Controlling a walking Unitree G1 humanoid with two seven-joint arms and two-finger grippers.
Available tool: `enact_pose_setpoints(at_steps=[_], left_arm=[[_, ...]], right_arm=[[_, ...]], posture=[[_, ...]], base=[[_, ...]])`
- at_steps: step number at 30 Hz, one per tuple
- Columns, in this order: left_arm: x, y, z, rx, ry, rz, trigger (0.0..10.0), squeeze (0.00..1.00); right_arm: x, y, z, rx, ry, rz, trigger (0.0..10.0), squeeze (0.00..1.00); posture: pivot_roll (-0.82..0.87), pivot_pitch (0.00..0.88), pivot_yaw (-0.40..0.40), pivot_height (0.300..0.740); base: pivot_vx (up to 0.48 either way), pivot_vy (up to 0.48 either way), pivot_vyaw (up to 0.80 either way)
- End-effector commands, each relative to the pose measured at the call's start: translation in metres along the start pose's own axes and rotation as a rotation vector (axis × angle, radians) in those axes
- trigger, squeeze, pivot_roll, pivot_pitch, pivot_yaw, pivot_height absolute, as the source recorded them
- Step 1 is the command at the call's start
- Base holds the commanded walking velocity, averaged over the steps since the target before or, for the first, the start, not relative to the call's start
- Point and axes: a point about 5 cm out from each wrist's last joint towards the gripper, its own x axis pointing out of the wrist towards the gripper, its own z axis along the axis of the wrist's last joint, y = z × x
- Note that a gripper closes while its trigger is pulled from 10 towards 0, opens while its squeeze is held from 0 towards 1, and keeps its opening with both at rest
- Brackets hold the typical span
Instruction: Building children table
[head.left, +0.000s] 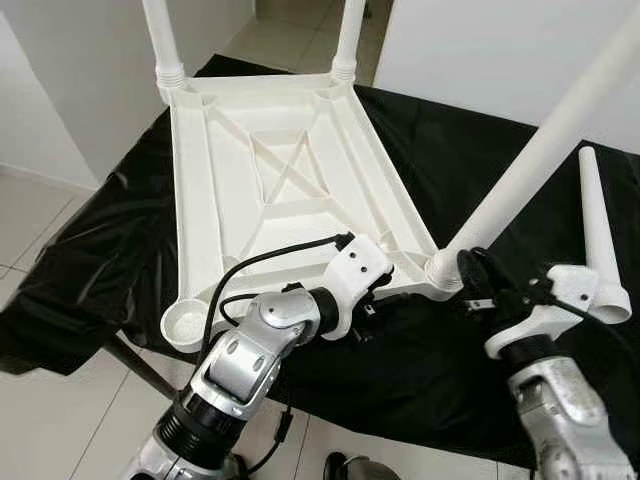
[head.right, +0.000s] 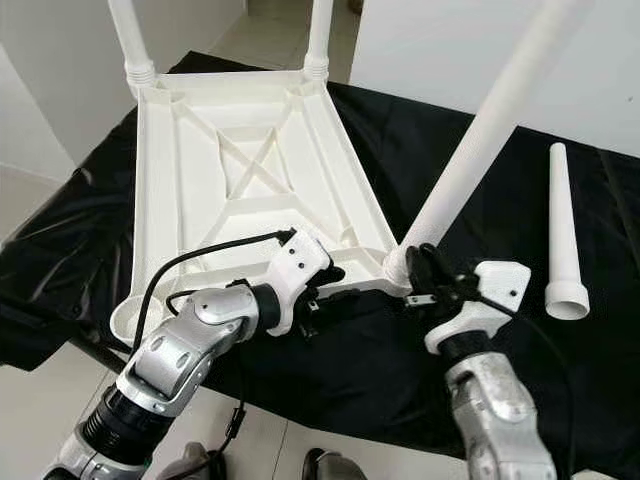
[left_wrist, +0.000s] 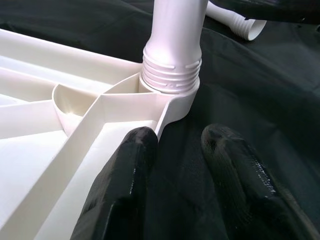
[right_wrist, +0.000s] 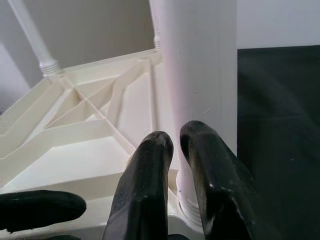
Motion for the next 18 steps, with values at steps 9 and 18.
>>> enact_pose_setpoints(at_steps=[9, 18], left_arm=[[0.002, -0.006, 0.005, 0.002, -0.008, -0.035, 10.0, 0.0], [0.001, -0.006, 0.007, -0.01, -0.02, -0.034, 10.0, 0.0]], right_arm=[[0.017, -0.029, 0.002, 0.056, 0.074, 0.232, 10.0, 0.0], [0.035, -0.054, 0.004, 0.0, 0.08, 0.226, 10.0, 0.0]], posture=[[0.01, 0.173, -0.029, 0.74], [0.02, 0.177, -0.03, 0.74]], base=[[0.0, 0.0, 0.0], [0.0, 0.0, 0.0]])
